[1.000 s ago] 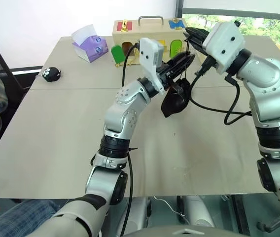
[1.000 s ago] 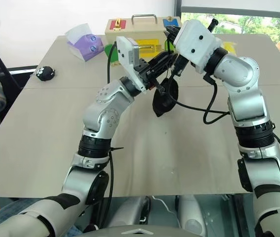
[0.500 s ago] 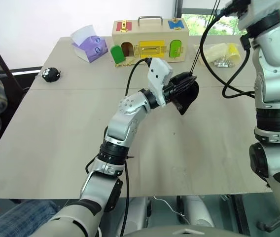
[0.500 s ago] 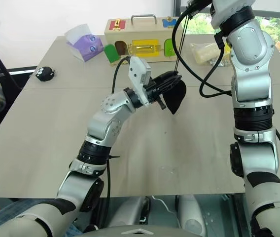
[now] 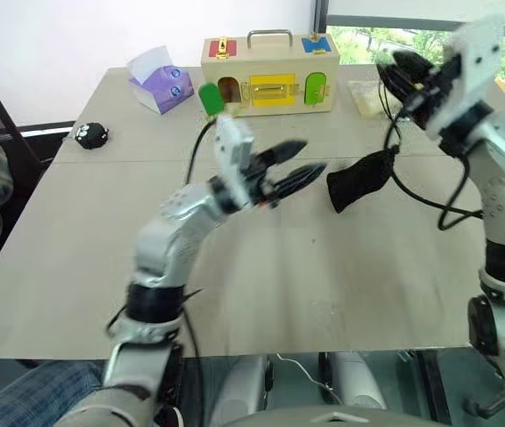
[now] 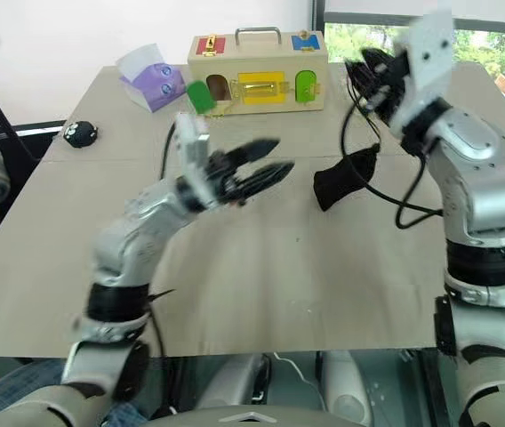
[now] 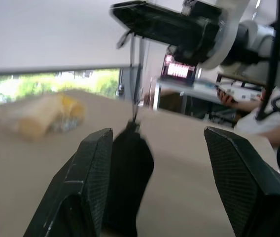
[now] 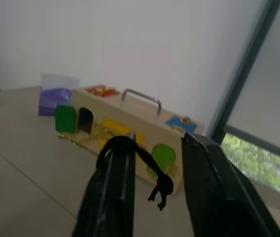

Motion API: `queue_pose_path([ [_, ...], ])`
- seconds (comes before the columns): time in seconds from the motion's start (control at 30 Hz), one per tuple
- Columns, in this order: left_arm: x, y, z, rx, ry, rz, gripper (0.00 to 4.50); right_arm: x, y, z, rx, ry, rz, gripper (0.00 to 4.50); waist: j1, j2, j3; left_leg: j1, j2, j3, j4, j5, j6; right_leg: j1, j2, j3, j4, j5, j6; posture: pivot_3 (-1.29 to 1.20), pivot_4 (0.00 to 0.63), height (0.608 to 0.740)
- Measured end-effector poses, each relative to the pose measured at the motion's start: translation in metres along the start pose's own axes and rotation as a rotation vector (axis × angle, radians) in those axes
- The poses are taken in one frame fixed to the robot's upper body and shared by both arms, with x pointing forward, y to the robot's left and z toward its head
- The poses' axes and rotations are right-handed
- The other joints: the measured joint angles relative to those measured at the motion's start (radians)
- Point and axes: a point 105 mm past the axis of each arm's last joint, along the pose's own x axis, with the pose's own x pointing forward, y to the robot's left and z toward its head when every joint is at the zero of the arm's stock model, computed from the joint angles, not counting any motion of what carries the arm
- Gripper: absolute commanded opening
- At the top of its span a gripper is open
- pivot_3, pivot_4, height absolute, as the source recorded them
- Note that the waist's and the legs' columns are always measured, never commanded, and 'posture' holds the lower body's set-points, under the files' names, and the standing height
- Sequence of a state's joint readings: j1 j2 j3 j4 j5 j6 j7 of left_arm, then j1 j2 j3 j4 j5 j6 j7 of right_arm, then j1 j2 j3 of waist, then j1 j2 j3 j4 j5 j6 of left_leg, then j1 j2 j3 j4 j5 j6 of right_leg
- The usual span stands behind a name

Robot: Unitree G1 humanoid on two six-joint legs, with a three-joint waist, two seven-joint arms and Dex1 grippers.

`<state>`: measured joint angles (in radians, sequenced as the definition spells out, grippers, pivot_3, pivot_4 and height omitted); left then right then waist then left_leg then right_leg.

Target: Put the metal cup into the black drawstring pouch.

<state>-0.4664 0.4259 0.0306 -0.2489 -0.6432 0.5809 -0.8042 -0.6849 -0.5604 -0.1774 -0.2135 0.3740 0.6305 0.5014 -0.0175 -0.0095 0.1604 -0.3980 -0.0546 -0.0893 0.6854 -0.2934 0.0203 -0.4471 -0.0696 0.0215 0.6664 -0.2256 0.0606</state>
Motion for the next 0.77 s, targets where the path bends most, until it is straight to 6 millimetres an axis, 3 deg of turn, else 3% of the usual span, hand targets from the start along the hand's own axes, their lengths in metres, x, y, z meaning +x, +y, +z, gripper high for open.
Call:
queue_pose_path([
  [0.03,-0.011,0.004,-0.008,-0.007,0.041,0.035,3.03,-0.010,-0.003,-0.018,0.018,0.068,0.005,3.31,0.004,0.000,0.000,0.000,0.000,0.000,0.000,0.000,0.000,0.000,0.000,0.000,0.000,0.000,0.000,0.00,0.150,0.710],
  [0.13,-0.026,0.008,-0.020,-0.017,0.097,0.085,3.03,-0.032,-0.001,-0.054,0.077,0.210,0.055,4.39,0.008,0.000,0.000,0.000,-0.001,0.000,0.001,0.000,0.000,0.002,0.000,0.000,0.000,0.000,0.000,0.00,0.150,0.710],
  [0.2,-0.033,0.006,-0.028,-0.020,0.124,0.107,3.03,-0.058,0.003,-0.079,0.101,0.311,0.119,4.39,0.012,0.000,0.000,0.000,-0.001,0.000,0.001,0.000,0.001,0.002,-0.001,-0.001,-0.001,0.000,0.000,0.00,0.150,0.710],
  [0.33,-0.061,0.011,-0.063,-0.019,0.221,0.277,3.03,-0.122,0.018,-0.137,0.230,0.476,0.227,4.39,0.008,0.000,0.000,0.002,0.000,0.001,0.000,-0.001,0.002,0.003,-0.001,0.001,-0.003,0.000,0.000,0.00,0.150,0.710],
  [0.4,-0.067,0.014,-0.072,0.004,0.221,0.359,3.03,-0.141,0.024,-0.145,0.256,0.478,0.285,4.39,0.004,0.001,0.000,0.004,0.001,0.003,0.000,-0.001,0.002,0.005,0.000,0.002,-0.002,0.000,0.000,0.00,0.150,0.710],
  [0.5,-0.079,0.011,-0.088,0.026,0.216,0.460,3.03,-0.169,0.023,-0.165,0.233,0.493,0.328,4.39,0.004,0.000,0.001,0.020,0.002,0.003,-0.002,-0.005,0.008,0.022,0.000,0.001,-0.006,0.000,0.000,0.00,0.150,0.710],
  [0.63,-0.087,-0.002,-0.112,0.050,0.271,0.473,3.03,-0.181,0.020,-0.182,0.247,0.400,0.298,4.39,0.005,0.000,0.002,0.034,0.003,0.003,-0.002,-0.006,0.009,0.036,0.001,0.001,-0.008,-0.001,0.000,0.00,0.150,0.710],
  [0.77,-0.086,-0.006,-0.112,0.062,0.262,0.466,3.03,-0.182,0.023,-0.187,0.240,0.335,0.299,4.39,0.006,0.001,0.001,0.035,0.003,0.004,-0.002,-0.006,0.009,0.037,0.001,0.001,-0.007,-0.001,0.000,0.00,0.150,0.710],
])
